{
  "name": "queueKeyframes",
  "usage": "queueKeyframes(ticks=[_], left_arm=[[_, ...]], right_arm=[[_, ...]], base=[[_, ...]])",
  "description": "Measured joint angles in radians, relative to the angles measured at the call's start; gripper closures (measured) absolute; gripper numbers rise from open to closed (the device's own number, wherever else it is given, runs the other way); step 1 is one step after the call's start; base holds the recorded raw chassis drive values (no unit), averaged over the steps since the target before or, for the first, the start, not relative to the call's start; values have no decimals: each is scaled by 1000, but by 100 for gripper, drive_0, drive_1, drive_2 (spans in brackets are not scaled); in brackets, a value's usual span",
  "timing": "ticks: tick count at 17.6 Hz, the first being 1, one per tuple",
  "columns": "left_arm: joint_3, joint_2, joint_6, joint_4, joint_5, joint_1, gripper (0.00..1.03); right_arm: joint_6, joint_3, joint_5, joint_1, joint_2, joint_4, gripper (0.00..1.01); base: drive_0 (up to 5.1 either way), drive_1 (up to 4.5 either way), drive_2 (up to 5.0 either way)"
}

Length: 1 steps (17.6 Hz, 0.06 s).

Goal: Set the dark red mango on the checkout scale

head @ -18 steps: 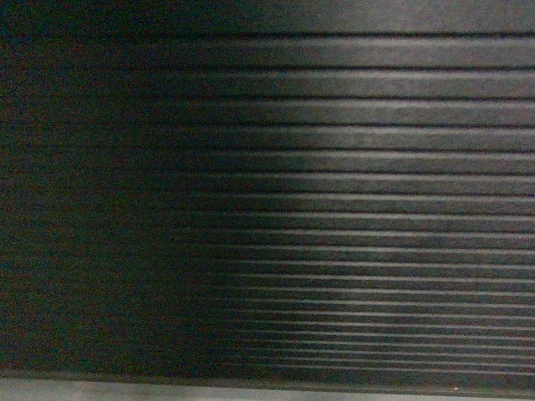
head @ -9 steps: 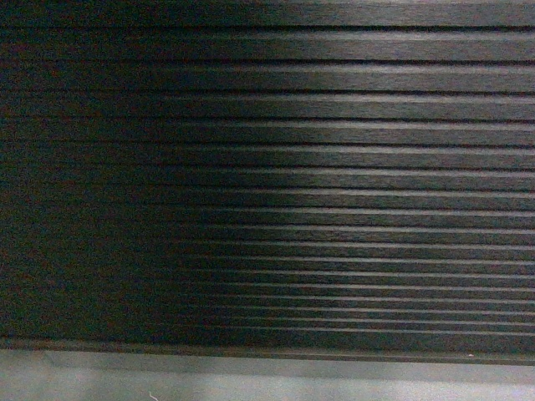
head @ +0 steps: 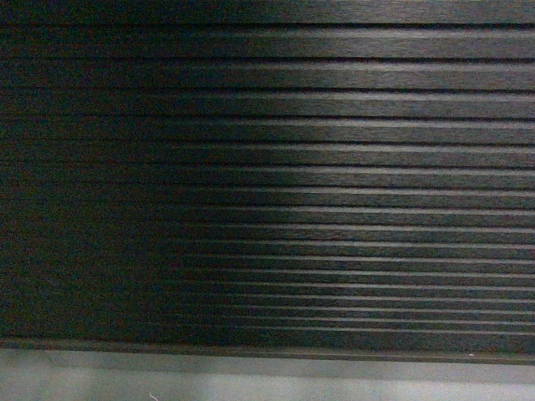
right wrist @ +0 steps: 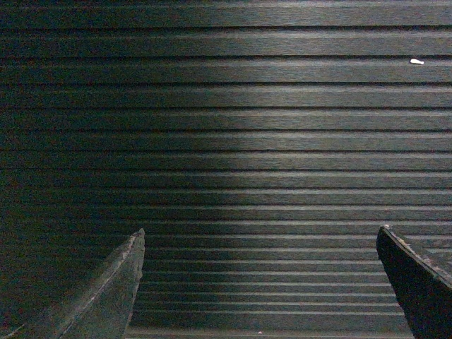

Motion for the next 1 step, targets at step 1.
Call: queueKeyframes(ticks=[1], left_arm=[[0, 0, 0, 0, 0, 0, 5]], right_arm=[[0, 0, 0, 0, 0, 0, 3]], base=[[0, 0, 0]])
